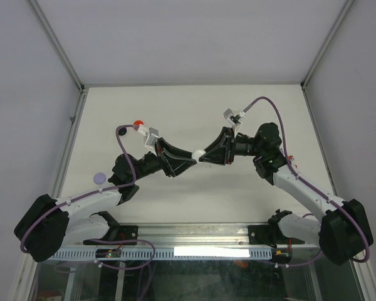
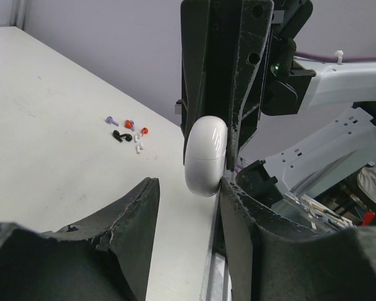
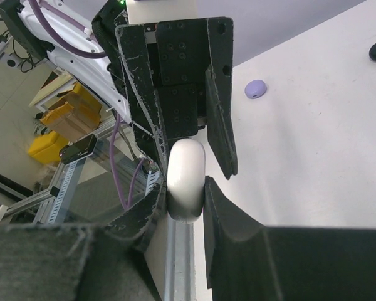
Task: Insert the wireless bluetooth earbuds into the charging case
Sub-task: Adjust the charging case.
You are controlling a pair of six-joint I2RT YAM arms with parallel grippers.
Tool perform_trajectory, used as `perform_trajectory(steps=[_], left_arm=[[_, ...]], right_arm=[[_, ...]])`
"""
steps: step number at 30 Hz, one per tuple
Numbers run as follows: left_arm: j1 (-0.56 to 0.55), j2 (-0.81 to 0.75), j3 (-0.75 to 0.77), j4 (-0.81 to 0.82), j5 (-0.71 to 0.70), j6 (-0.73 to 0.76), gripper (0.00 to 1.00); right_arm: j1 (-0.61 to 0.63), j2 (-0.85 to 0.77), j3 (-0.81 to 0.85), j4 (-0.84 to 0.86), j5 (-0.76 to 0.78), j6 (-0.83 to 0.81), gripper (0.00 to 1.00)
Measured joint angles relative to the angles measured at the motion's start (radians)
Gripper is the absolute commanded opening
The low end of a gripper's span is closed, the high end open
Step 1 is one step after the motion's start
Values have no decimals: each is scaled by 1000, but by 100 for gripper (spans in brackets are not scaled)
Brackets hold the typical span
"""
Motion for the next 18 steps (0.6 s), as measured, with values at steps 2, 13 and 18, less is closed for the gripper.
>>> perform_trajectory(steps=[2,13,18], left_arm=[[1,8,6,0,14,-5,43],[1,32,39,-2,92,-25,28],[2,32,40,-6,108,-27,8]], right_arm=[[2,2,0,2,0,0,0],[14,16,0,14,-15,-2,2],[17,18,0,13,-24,-15,23]])
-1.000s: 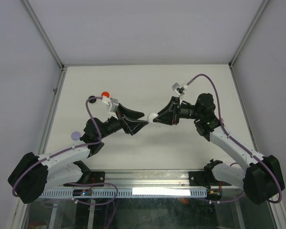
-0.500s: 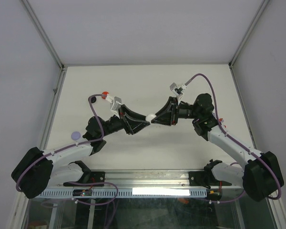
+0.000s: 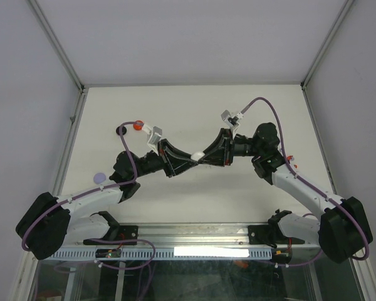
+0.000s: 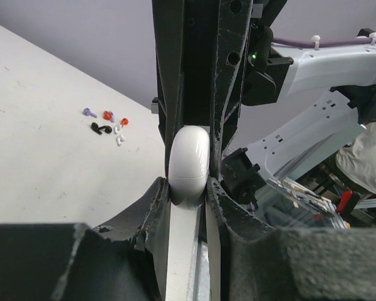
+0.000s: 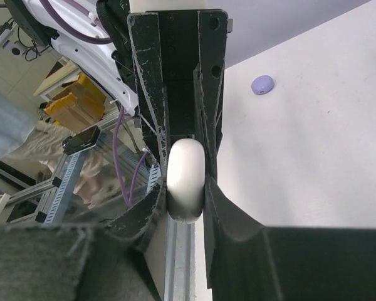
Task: Insert the wireless bluetooth earbuds into the charging case
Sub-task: Adjust the charging case.
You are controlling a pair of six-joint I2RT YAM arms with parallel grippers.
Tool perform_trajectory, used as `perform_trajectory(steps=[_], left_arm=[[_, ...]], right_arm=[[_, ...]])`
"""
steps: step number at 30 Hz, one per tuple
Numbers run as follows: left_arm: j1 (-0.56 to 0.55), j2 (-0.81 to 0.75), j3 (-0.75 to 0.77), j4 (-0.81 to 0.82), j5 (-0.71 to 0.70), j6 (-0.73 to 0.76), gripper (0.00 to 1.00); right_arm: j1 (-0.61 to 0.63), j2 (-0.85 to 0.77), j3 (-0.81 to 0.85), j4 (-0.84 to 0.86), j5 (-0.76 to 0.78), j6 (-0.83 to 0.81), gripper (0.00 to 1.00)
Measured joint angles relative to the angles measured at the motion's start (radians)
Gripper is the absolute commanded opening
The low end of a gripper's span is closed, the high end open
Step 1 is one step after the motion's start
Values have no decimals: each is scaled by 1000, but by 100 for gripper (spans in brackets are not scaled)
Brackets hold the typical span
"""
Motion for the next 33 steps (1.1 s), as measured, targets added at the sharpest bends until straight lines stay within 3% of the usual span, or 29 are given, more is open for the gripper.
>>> perform_trajectory(steps=[6,9,25,33], left_arm=[[0,-13,0,-24,-6,3,0],[0,-32,0,-44,-13,8,0],[0,-70,-1,-82,-23,12,0],[0,-68,-1,-84,-3,12,0]], right_arm=[[3,0,10,-32,1,-23,43],[9,-5,16,-55,5,-36,47],[9,-27,32,-87,27,-58,48],[9,-27,33,-91,28,-61,43]])
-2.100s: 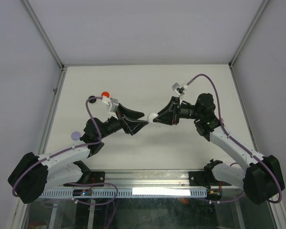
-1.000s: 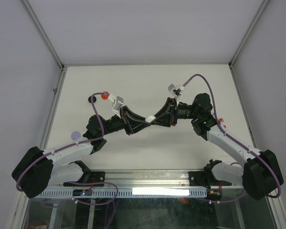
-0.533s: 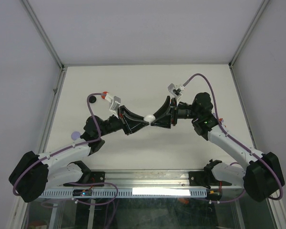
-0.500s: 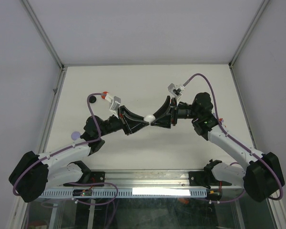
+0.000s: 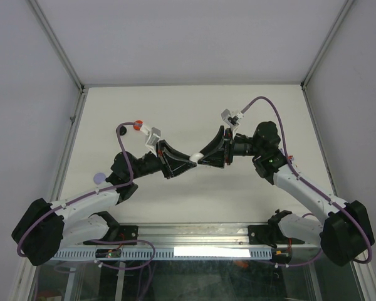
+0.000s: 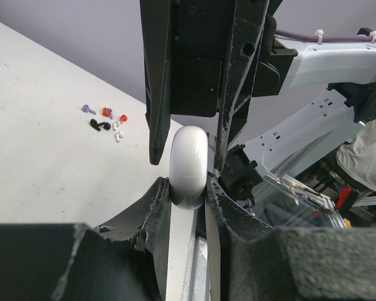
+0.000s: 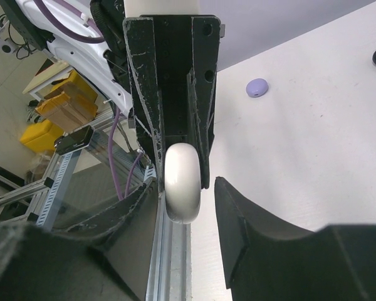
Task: Insert the wireless bluetooth earbuds into the charging case
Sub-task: Adjust the charging case.
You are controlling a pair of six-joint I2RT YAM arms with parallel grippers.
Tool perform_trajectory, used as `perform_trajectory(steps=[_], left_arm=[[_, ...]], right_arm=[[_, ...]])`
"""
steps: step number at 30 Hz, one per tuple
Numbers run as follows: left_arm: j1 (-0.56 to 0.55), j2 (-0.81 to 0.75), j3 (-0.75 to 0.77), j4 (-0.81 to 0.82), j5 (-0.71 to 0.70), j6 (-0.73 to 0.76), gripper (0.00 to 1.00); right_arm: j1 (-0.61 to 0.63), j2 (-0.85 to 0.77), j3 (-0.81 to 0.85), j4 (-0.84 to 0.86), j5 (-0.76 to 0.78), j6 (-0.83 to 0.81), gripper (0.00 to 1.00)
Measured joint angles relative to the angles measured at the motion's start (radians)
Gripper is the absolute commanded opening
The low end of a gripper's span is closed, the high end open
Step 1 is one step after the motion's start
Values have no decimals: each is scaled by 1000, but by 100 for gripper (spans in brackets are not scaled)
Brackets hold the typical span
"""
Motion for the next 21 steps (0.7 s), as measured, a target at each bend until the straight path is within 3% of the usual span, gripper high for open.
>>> perform_trajectory(steps=[7,10,16,21], left_arm=[[0,9,0,-4,24,0,0],[0,10,0,-12,29,0,0],[0,12,0,-14,33,0,35],[0,23,0,-9,32,-7,42]], right_arm=[[0,0,0,0,0,0,35],[0,0,0,1,-3,0,24],[0,0,0,0,-14,0,7],[0,-1,0,0,-14,0,5]])
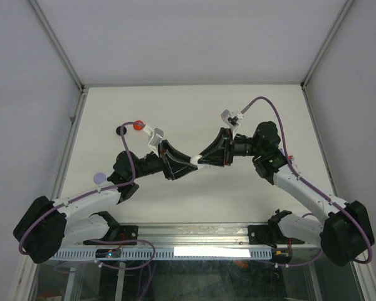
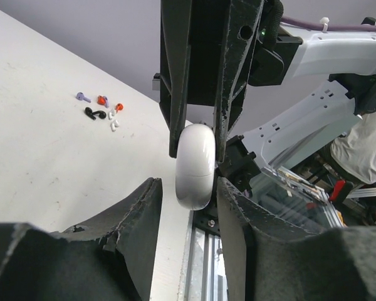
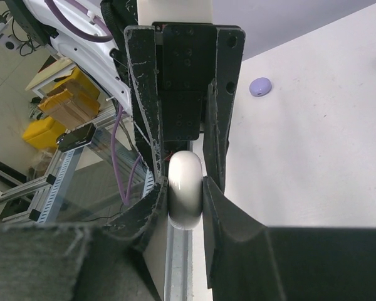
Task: Insert the wireless bluetooth earbuds into the charging case
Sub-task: Open the charging case.
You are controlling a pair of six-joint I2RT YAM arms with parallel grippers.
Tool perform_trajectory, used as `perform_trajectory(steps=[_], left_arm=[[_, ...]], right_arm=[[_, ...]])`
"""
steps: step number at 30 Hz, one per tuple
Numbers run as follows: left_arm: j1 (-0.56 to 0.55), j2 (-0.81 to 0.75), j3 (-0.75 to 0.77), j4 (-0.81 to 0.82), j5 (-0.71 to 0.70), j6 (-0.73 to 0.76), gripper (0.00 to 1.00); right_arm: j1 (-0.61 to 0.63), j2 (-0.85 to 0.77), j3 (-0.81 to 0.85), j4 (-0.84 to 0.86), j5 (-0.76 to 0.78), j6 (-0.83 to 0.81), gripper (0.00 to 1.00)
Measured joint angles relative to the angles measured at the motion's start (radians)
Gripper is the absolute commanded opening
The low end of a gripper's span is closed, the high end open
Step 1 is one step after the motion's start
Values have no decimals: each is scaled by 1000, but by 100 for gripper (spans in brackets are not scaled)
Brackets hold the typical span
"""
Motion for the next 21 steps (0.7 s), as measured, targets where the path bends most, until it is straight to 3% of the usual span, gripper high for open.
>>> perform_trajectory(steps=[14,21], left_arm=[[-22,30,0,13,-3,2,39],[-22,30,0,17,-1,3,27]], right_arm=[[16,-21,0,-15,13,-43,4],[24,-21,0,-35,27,-66,4]])
